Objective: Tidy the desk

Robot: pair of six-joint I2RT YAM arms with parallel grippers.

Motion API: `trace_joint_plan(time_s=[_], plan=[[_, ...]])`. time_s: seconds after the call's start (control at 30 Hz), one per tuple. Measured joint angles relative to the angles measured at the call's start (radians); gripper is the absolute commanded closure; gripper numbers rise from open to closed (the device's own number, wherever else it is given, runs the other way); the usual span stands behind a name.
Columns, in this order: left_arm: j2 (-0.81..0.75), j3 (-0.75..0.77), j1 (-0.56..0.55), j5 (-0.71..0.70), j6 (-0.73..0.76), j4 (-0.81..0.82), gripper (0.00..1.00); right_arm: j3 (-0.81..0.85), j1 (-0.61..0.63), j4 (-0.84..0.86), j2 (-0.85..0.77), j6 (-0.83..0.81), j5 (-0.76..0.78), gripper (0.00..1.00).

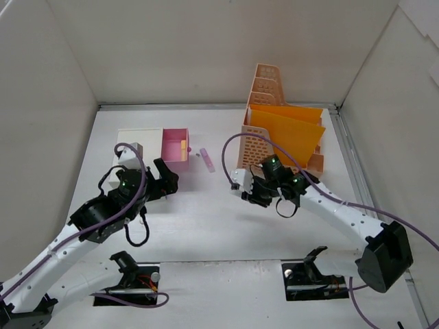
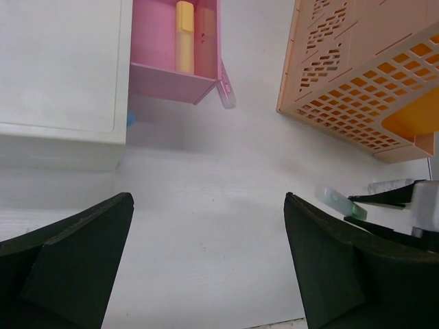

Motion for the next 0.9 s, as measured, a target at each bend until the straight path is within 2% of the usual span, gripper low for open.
trace_joint_plan(time_s=[0.13,0.3,0.5,0.67,0.9], plan=[[-0.014,-0.008,-0.042,-0.023,0.002,0.018,0.14,0.263,0.031,-0.026,0.088,-0.006,-0.070,1.00],[-0.077,-0.033,-0.101,-0.070,0.005,0.040,0.15,0.674,0.063,0.041,0.364,0.195,-0.100,1.00],[-0.122,-0.033,-0.146,-0.135,-0.002,0.043,0.16,1.052,0.157,0.074,0.719,0.437,-0.053,1.00],[-0.131,-0.033,-0.173,-0.169,-0.023,0.026,0.16,1.206,0.217,0.078,0.899,0.583,0.003,1.00],[-0.131,-0.035,-0.194,-0.188,-0.057,-0.002,0.16,1.246,0.216,0.112,0.970,0.725,0.117,1.00]])
